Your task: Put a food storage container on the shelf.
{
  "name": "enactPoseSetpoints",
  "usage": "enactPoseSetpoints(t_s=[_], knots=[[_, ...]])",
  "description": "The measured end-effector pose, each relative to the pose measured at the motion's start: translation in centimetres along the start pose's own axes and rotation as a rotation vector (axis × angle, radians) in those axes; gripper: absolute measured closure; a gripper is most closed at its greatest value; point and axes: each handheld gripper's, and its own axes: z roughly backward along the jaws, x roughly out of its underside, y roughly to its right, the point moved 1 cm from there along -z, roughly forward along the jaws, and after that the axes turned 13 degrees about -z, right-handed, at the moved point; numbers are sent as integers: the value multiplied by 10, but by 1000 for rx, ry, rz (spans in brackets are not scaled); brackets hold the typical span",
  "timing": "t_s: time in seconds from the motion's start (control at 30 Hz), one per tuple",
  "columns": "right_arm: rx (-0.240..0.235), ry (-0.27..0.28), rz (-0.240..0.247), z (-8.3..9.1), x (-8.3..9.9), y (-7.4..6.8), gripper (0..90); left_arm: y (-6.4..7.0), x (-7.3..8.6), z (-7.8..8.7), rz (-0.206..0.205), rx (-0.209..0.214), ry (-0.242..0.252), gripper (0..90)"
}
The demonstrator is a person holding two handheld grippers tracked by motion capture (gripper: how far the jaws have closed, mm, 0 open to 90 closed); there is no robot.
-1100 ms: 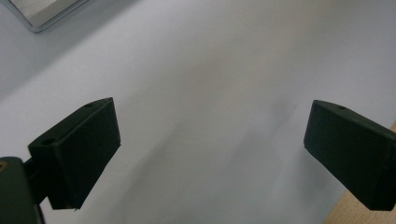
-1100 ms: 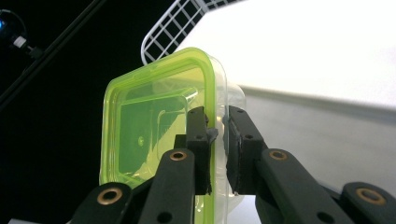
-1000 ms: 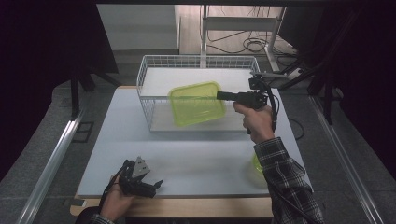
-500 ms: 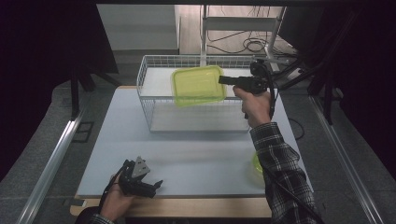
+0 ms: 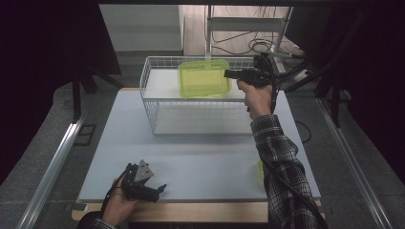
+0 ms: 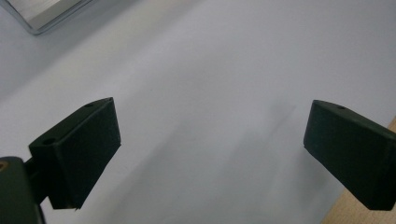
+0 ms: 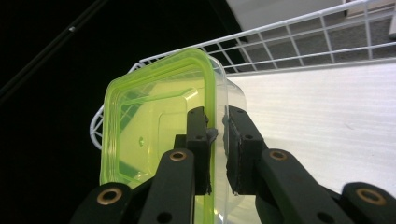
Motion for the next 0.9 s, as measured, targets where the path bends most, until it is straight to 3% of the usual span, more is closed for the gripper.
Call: enactPoseSetpoints(t_s=[0.33,0.77,0.9], knots=[[30,6,-19,-8,-1,4,790,0,0,0,-4,-1,1,35],[145,13,72,-19,-4,5,718,0,0,0,-9,1,-4,36],[144,10,67,-21,-4,7,701,1,0,0,-11,2,-5,36]])
